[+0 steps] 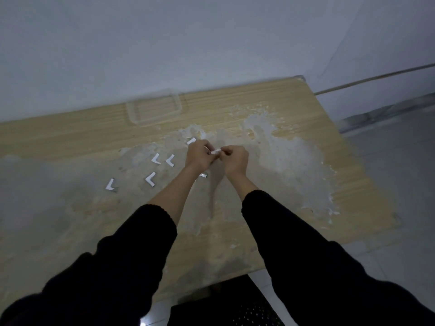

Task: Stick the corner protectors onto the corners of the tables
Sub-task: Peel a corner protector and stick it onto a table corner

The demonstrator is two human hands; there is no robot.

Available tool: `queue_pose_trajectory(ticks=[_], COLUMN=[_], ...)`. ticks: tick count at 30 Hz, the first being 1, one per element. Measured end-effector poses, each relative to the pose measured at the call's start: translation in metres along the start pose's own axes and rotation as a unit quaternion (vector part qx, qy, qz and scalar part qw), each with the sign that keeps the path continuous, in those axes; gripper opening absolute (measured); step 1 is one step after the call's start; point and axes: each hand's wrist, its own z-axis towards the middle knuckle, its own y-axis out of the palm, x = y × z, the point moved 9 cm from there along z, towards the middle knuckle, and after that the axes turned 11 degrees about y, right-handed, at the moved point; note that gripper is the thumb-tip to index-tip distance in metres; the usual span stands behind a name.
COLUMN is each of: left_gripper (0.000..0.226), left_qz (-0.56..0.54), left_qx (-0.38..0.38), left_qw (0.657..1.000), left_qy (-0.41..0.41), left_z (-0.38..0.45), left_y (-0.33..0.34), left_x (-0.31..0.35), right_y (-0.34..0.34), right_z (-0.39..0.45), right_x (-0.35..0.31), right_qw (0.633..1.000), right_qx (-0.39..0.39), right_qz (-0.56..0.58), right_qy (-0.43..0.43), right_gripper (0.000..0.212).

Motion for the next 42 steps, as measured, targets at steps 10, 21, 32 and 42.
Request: queue_pose_trajectory(ticks=[10,21,32,42], left_gripper=[0.009,0.009,0.016,0.007], left_qz=[-0.108,-0.235,-0.199,-0.210], left_qx=[-0.003,0.059,0.139,0.119], left_qw=[0.992,0.962,0.968,0.968], left_qy=[-0.063,-0.129,-0.067,-0.069], left_z=[-0.016,-0.019,-0.011,-0.008], left_y=[-0.004,-0.028,-0.062,-0.072], left_x=[0.002,-0.014,-0.029,-0.037], right_y=[-0.015,-0.008,0.010,0.030], right_z=[-0.027,0.008,0.021,0.024], right_x=[-0.029,0.009,0.008,-0.013], right_qw=[0.989,0.980,0.992,0.992], right_qx=[0.044,0.020,-0.038,-0.061], right_qz=[-0.119,0.120,-0.089,-0.110], right_qy=[-0.071,0.157,0.086,0.028], right_gripper=[0.019,0.025,0.025,0.031])
